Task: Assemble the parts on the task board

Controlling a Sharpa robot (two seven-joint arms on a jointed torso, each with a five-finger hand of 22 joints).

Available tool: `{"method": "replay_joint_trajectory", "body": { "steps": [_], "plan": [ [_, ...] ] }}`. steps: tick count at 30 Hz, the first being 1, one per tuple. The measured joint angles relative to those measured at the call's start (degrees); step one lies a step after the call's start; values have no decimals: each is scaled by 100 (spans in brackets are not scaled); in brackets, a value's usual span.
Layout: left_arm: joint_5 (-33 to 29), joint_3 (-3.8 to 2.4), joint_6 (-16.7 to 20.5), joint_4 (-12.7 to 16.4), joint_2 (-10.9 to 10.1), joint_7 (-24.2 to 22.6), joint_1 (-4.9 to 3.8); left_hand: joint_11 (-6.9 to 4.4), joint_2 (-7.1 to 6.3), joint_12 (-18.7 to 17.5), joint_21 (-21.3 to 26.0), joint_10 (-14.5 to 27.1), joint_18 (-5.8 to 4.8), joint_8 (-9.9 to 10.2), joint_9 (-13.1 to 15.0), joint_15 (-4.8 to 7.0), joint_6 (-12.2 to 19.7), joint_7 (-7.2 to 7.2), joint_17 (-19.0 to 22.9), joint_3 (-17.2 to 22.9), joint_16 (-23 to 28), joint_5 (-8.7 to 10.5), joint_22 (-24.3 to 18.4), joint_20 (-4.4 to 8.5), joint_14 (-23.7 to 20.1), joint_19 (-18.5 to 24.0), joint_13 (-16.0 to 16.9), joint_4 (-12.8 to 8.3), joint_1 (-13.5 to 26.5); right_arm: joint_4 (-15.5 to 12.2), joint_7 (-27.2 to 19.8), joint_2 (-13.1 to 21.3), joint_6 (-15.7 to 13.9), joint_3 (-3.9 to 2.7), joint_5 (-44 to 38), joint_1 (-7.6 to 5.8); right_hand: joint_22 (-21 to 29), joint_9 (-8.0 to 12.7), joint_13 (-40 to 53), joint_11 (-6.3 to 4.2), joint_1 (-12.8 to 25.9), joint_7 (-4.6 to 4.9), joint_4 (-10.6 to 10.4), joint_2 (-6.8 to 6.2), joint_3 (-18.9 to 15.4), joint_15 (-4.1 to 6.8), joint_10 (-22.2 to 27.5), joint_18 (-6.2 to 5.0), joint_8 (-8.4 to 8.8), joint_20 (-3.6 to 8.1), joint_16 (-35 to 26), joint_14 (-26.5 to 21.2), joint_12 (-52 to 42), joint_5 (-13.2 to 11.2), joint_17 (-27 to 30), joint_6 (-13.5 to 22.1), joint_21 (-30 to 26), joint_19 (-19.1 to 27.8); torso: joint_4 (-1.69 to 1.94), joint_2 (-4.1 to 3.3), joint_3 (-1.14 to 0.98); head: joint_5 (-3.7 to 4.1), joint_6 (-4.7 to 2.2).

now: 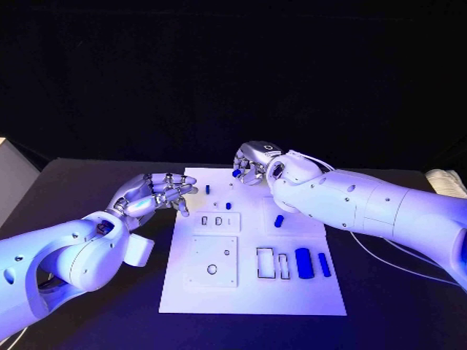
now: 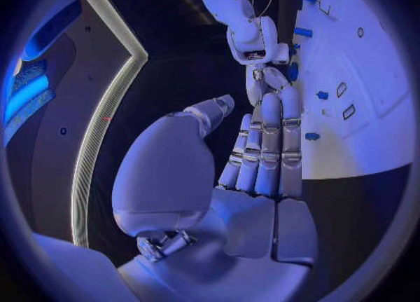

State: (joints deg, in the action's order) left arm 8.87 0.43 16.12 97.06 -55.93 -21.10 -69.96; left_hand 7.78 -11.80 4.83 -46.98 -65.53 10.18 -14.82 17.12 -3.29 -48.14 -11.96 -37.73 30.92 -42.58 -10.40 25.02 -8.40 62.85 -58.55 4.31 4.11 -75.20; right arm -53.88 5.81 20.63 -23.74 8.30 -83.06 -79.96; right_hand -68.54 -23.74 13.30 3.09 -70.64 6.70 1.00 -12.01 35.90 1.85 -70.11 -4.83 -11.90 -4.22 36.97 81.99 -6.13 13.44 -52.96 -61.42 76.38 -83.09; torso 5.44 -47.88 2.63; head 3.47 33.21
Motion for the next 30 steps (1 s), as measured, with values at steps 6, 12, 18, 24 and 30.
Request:
{"method": "replay_joint_trajectory", "body": {
  "steps": [6,12,18,24,30],
  "plan": [
    [0,0,-5,-8,2,2,-1,0,0,0,0,0,0,0,0,0,0,0,0,0,0,0,0,0,0,0,0,0,0,6,-16,-6,-1,1,5,2,10,-6,0,20,17,9,0,17,0,0,20,0,7,0,0,0,25,0,6,9,0,0,-3,0,3,-11,20],
    [0,0,-12,-15,4,5,-2,0,0,0,0,0,0,0,3,0,0,0,3,0,0,0,0,0,0,0,0,0,0,-3,-28,-10,-2,2,14,2,51,-9,6,41,61,50,0,2,0,-23,40,0,22,0,-58,-23,48,0,37,51,-46,0,-7,0,2,-18,30],
    [0,0,-17,-17,4,8,-2,0,0,0,0,0,0,0,10,0,0,0,7,0,0,0,0,0,0,0,0,0,0,14,-32,-13,17,3,28,2,341,32,6,196,230,209,-87,-176,-53,-135,320,0,318,-108,-290,-135,184,67,154,547,-289,108,-11,2,1,-23,30],
    [0,0,-21,-17,3,11,-3,0,0,0,0,0,0,0,10,0,0,0,7,0,0,0,0,0,0,0,0,0,0,62,-35,-23,82,5,45,-2,902,134,-26,294,160,328,-72,-303,-265,-265,731,-92,573,-196,-469,-292,216,30,214,915,-742,362,-13,2,0,-25,24],
    [0,1,-23,-19,2,12,-3,0,0,0,0,0,0,0,9,0,0,0,7,0,0,0,0,0,0,0,0,0,0,63,-39,-15,134,7,51,-2,1178,171,-52,308,32,340,-92,-277,-511,-266,949,-92,683,-224,-551,-372,178,0,241,1062,-996,457,-13,0,-3,-26,23]
  ]
}}
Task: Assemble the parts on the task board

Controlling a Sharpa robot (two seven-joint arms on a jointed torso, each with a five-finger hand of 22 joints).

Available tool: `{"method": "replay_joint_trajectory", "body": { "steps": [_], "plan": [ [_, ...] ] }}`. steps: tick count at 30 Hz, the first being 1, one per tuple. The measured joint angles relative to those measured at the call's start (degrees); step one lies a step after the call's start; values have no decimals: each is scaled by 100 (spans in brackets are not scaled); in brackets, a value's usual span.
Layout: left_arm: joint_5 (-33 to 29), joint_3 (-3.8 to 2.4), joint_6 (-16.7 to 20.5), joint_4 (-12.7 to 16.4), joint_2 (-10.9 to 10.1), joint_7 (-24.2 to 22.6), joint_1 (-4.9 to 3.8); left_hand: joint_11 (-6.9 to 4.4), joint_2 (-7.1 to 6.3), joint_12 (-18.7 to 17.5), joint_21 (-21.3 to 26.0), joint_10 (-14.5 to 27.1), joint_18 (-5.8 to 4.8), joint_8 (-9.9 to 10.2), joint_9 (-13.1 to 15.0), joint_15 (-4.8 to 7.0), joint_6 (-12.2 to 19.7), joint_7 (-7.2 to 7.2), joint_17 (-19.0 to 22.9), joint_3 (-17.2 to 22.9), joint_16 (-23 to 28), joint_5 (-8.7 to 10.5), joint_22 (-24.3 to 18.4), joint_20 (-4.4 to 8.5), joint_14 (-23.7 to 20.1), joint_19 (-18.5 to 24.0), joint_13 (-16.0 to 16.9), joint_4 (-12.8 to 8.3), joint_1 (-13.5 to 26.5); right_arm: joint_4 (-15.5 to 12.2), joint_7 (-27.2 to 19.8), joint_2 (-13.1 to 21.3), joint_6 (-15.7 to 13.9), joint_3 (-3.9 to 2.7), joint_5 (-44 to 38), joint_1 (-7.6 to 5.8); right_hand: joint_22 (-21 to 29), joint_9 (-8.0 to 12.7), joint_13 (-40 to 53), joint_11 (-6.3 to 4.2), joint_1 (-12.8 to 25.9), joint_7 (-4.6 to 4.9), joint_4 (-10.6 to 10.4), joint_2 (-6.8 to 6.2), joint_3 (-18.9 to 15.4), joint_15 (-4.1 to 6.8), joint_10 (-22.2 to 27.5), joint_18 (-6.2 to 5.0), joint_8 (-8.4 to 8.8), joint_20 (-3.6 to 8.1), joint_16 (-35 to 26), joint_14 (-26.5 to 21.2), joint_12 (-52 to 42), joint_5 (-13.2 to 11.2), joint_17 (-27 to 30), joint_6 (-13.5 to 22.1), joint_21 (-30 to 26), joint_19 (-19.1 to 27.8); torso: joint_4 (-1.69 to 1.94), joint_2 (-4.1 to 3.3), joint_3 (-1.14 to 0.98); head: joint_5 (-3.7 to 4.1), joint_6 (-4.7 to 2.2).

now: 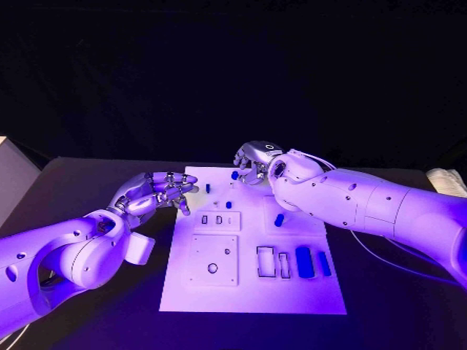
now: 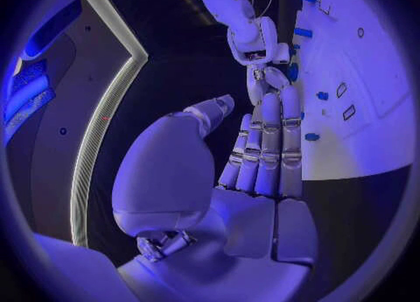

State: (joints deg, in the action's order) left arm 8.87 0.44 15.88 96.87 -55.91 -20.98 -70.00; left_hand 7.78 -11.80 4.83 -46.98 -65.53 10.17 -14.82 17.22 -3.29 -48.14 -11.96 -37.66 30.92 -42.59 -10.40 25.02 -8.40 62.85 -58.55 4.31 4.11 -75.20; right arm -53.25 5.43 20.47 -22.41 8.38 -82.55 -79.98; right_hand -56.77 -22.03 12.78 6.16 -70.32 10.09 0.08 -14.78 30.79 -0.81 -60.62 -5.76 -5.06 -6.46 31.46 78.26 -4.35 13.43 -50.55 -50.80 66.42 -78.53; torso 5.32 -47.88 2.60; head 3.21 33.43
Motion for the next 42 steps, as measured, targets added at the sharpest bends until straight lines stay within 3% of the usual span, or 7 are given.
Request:
{"method": "replay_joint_trajectory", "body": {
  "steps": [12,14,21,30,32,36,42],
  "plan": [
    [0,1,-8,-40,-16,2,-1,4,0,0,0,4,0,0,1,0,0,0,0,0,29,0,-1,5,0,17,0,0,0,-719,-167,689,-239,-2,346,-20,1137,2,-162,-23,-494,-100,144,102,-174,31,242,-224,8,63,-541,-383,-206,-48,277,-38,-1045,499,-9,5,-4,-29,-40],
    [-1,1,-9,-52,-29,2,-1,21,0,0,0,21,0,0,7,0,0,0,5,0,32,0,-5,1,0,42,0,0,0,-943,-299,923,-355,-7,779,-59,1906,0,-286,-2,-659,-77,242,84,80,-28,265,-400,-2,29,-999,-660,-230,-174,529,-76,-1780,913,-22,11,-7,-40,-68],
    [-2,1,-14,-120,-44,-1,0,21,0,0,0,21,0,0,7,0,21,-21,5,0,32,0,-5,1,0,42,0,0,0,-1374,-909,1473,-473,-23,2589,-186,2700,88,-766,132,-1434,-20,884,340,725,-368,620,-399,71,-223,-2583,-1615,-51,-459,1794,35,-3375,3248,-88,52,-36,-85,-109],
    [-3,2,-39,-255,-5,-6,1,21,0,0,0,21,-1,0,6,0,21,-21,4,0,32,0,-5,1,0,41,0,0,0,-1600,-1482,2000,-450,-22,3916,-213,2200,105,-818,-19,-1239,7,1135,413,267,-249,-657,-410,-173,154,-2464,-388,-468,-519,2156,-587,-2161,1307,-146,124,-83,-98,-131],
    [-3,3,-44,-271,-2,-6,1,21,0,0,0,21,0,0,6,0,21,-21,4,0,32,0,-5,1,0,41,0,0,0,-1597,-1493,2060,-452,-24,3924,-222,1235,162,-714,-72,-988,-20,1080,394,203,30,-976,-486,-153,177,-1281,473,-547,-283,1368,-644,-1252,834,-155,141,-89,-96,-130],
    [-3,4,-55,-291,7,-6,2,21,0,0,0,21,0,0,6,0,21,-21,4,0,32,0,-5,1,0,41,0,0,0,-1538,-1445,2133,-446,-30,3649,-235,-1273,116,47,-145,-427,-233,797,119,38,287,-1298,109,-160,264,2829,578,-1090,407,-1721,-814,840,-277,-181,165,-96,-76,-114],
    [-3,7,-79,-302,23,-6,3,21,0,0,0,21,0,0,7,0,21,-21,4,2,32,0,-5,1,0,41,0,-2,0,-1458,-1127,2153,-397,-31,2444,-237,-1798,-36,1062,-455,-26,-319,465,-83,-40,351,-1345,139,-199,327,4224,557,-1769,393,-2437,-838,1247,-519,-195,171,-107,-37,-109]
  ]
}}
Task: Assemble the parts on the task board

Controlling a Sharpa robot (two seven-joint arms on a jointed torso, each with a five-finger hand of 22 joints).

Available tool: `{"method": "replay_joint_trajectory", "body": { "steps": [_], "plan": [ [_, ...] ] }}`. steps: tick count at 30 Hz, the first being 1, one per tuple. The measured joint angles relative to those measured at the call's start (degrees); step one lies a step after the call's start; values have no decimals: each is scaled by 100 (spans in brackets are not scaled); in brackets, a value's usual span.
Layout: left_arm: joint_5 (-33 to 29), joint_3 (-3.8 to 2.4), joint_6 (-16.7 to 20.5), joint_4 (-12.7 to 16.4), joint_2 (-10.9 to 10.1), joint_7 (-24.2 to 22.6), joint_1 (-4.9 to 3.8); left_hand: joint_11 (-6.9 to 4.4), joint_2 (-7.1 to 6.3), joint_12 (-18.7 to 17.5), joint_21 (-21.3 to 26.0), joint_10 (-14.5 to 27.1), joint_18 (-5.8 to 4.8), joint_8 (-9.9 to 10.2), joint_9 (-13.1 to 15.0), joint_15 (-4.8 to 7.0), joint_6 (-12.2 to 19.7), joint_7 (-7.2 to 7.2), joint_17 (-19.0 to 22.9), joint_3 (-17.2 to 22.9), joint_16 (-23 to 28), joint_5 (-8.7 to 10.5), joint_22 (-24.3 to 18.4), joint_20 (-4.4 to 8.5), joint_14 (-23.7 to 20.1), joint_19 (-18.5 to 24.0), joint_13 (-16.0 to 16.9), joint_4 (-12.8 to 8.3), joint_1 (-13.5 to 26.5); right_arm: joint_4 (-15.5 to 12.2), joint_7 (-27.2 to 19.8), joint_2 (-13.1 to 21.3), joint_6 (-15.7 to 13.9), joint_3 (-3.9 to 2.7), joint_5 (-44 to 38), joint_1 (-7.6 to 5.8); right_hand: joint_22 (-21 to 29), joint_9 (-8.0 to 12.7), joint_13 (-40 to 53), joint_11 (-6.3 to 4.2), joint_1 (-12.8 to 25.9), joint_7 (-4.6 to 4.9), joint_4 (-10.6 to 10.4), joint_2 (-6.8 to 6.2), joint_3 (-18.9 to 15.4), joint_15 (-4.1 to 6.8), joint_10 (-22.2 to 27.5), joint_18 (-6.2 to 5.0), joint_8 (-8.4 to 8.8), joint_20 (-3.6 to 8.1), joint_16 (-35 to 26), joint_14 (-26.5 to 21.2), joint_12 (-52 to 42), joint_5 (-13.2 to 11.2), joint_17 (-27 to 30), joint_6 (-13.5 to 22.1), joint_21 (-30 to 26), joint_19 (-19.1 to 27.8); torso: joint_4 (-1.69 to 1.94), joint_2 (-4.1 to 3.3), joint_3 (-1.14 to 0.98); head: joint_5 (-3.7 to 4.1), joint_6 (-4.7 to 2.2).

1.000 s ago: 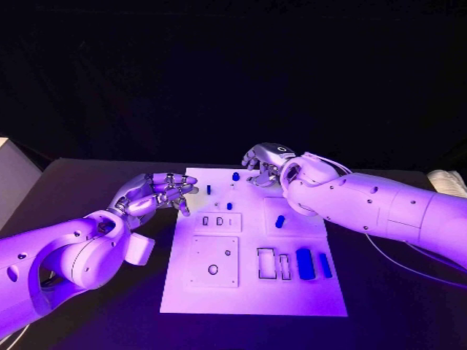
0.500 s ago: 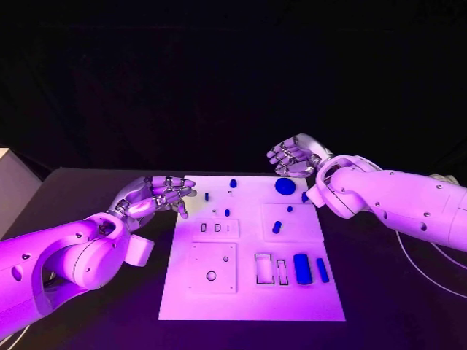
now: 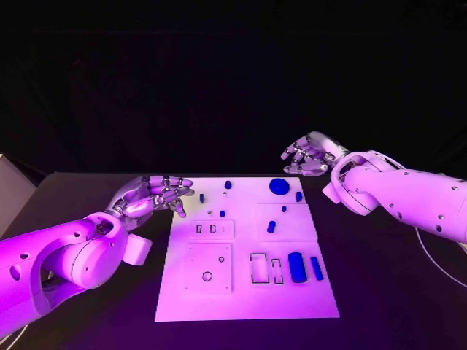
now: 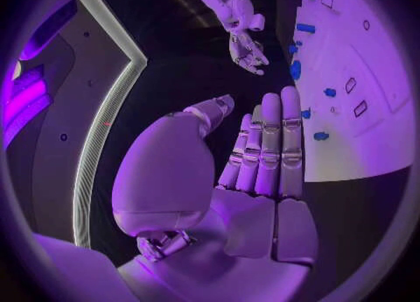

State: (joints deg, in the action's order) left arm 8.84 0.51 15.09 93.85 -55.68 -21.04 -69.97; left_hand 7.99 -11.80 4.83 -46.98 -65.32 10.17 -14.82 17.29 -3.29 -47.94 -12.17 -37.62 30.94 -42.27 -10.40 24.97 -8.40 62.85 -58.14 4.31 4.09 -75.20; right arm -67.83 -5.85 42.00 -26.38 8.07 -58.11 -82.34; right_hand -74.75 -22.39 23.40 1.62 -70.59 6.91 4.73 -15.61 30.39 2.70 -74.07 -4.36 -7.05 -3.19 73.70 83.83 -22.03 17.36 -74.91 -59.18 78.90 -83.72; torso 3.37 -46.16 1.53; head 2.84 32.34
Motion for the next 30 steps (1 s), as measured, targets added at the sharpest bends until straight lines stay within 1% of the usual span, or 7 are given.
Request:
{"method": "replay_joint_trajectory", "body": {
  "steps": [6,9,10,12,16,21,30],
  "plan": [
    [0,5,-25,-16,8,6,2,0,0,0,0,0,0,0,7,0,0,0,5,14,0,0,0,0,0,0,0,-14,0,-1,426,-10,76,0,-1313,0,127,-10,-45,96,190,21,-209,-74,-252,-36,751,0,199,-31,442,10,458,-213,-4,357,-113,-31,12,1,3,43,4],
    [0,6,-34,-20,9,8,2,0,0,0,0,0,0,0,7,0,0,0,5,14,0,0,0,0,0,0,0,-14,0,6,637,-25,168,1,-1779,0,121,11,533,-7,16,-89,-371,98,-1348,-22,840,0,284,-10,686,24,-33,-412,-4,786,-113,-35,12,1,7,46,10],
    [0,7,-37,-20,10,9,2,0,0,0,0,0,0,0,7,0,0,0,5,14,0,0,0,0,0,0,0,-14,0,10,721,-34,219,2,-1947,0,93,11,1092,-55,-201,-95,-570,248,-1871,-7,985,0,285,34,758,29,-596,-441,-4,912,-113,-30,12,-1,8,51,12],
    [-1,7,-42,-21,13,10,2,0,0,0,0,0,0,0,7,0,0,0,4,14,0,0,0,0,0,0,0,-14,0,18,832,-52,302,4,-2150,1,1,-1,3041,-34,-606,-111,-1051,264,-2358,82,765,86,285,34,968,21,-2459,-451,-4,1010,20,-30,12,-2,10,53,18],
    [-1,8,-48,-22,21,14,3,0,0,0,0,0,0,0,6,0,0,0,4,14,20,0,0,0,0,0,0,-14,0,50,997,-107,473,10,-2349,11,-20,-65,5088,-8,-1059,-15,-1769,190,-2505,9,-596,136,192,34,1367,21,-5734,-451,-4,1062,433,-30,8,-3,10,55,26],
    [-1,8,-56,-22,31,17,3,0,0,0,0,0,0,0,6,0,0,0,4,14,20,0,0,0,0,0,0,-14,0,147,1134,-204,660,14,-2358,30,-20,-129,5155,149,-1206,110,-2019,219,-2481,-129,-981,224,28,-74,1476,21,-6377,-429,-3,1006,579,-29,9,-5,10,63,35],
    [-1,9,-62,-18,44,21,3,0,0,0,0,0,0,0,6,0,0,0,4,14,20,0,0,0,0,0,0,-14,0,329,1268,-353,863,20,-2151,58,-19,-186,5155,159,-1260,145,-2104,272,-2397,-169,-990,224,-132,-114,1502,20,-6555,-314,-3,857,661,-29,13,-6,10,66,43]
  ]
}}
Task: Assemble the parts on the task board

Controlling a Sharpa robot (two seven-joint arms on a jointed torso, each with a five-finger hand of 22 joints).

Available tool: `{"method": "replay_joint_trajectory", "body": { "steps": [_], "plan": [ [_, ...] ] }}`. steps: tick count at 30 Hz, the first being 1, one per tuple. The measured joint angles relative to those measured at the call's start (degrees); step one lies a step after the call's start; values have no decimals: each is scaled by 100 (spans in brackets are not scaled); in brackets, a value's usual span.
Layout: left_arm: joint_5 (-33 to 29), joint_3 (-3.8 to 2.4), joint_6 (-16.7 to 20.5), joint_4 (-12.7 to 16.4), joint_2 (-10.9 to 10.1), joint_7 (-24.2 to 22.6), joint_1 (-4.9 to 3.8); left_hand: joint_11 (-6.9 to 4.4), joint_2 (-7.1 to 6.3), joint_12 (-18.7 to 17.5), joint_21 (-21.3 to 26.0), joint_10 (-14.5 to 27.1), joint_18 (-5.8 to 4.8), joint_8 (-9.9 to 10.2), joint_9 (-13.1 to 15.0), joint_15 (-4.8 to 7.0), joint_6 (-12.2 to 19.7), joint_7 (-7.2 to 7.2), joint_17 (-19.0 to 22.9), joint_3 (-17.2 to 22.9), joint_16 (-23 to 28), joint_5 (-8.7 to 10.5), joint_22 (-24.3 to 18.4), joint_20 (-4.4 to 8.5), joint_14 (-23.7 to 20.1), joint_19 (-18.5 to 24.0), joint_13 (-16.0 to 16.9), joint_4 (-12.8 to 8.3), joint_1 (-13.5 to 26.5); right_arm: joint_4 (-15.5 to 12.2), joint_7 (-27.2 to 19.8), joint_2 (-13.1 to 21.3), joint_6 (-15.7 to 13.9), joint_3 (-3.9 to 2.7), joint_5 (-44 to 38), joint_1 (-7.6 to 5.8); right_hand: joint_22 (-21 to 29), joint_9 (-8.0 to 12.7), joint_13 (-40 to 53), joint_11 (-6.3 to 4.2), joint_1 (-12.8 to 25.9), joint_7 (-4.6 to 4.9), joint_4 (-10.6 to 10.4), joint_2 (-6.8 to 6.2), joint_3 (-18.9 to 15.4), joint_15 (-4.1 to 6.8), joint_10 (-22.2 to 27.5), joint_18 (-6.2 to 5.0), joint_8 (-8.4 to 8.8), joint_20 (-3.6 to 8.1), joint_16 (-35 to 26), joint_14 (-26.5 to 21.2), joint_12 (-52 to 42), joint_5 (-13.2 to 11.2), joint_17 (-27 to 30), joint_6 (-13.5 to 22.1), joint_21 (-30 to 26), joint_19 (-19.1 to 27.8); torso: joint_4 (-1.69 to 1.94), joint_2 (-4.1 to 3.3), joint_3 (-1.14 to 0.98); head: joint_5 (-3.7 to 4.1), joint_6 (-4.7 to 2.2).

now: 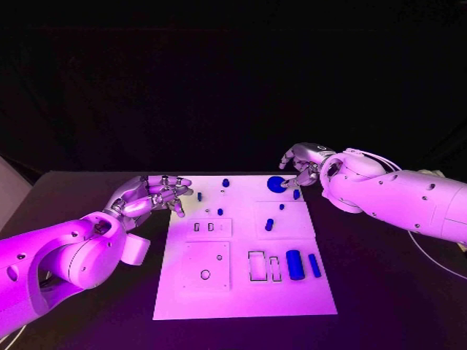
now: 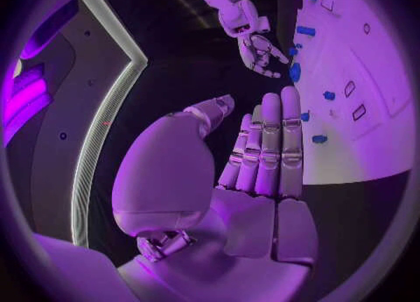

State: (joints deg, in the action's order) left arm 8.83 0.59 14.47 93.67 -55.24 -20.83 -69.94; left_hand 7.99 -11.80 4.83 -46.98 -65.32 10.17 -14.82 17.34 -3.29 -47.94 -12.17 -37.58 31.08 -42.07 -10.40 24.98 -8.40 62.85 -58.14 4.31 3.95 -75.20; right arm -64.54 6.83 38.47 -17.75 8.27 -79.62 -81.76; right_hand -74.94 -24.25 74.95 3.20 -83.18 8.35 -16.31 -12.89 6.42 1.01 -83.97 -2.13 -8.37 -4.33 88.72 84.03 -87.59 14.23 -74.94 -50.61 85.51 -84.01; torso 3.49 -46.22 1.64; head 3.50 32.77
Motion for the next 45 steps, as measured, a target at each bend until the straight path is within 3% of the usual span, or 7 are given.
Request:
{"method": "replay_joint_trajectory", "body": {
  "steps": [16,28,45],
  "plan": [
    [0,0,-6,37,7,3,0,0,0,0,0,0,0,0,8,0,0,0,4,0,0,0,0,0,0,0,0,0,0,272,80,-267,160,20,453,127,1,0,-1,40,2,12,2,2,70,0,4,0,-27,-41,41,0,-63,84,1,-13,25,1,2,-8,-3,-37,56],
    [0,0,-7,44,7,5,0,0,0,0,0,0,0,0,8,0,0,0,4,0,0,0,0,0,0,0,0,0,0,451,86,-368,179,20,643,151,2,1,-2,61,18,20,9,123,231,-41,-16,0,-27,-41,41,0,-63,175,2,-20,25,0,3,-5,-3,-80,102],
    [0,0,-9,43,7,7,0,0,0,0,0,0,0,0,7,0,-1,0,4,0,-1,0,0,0,0,0,0,0,0,587,88,-443,189,20,825,166,4,1,-3,81,55,20,-6,160,294,-40,4,0,-49,-82,40,1,-62,232,3,-20,47,0,2,-4,-4,-94,96]
  ]
}}
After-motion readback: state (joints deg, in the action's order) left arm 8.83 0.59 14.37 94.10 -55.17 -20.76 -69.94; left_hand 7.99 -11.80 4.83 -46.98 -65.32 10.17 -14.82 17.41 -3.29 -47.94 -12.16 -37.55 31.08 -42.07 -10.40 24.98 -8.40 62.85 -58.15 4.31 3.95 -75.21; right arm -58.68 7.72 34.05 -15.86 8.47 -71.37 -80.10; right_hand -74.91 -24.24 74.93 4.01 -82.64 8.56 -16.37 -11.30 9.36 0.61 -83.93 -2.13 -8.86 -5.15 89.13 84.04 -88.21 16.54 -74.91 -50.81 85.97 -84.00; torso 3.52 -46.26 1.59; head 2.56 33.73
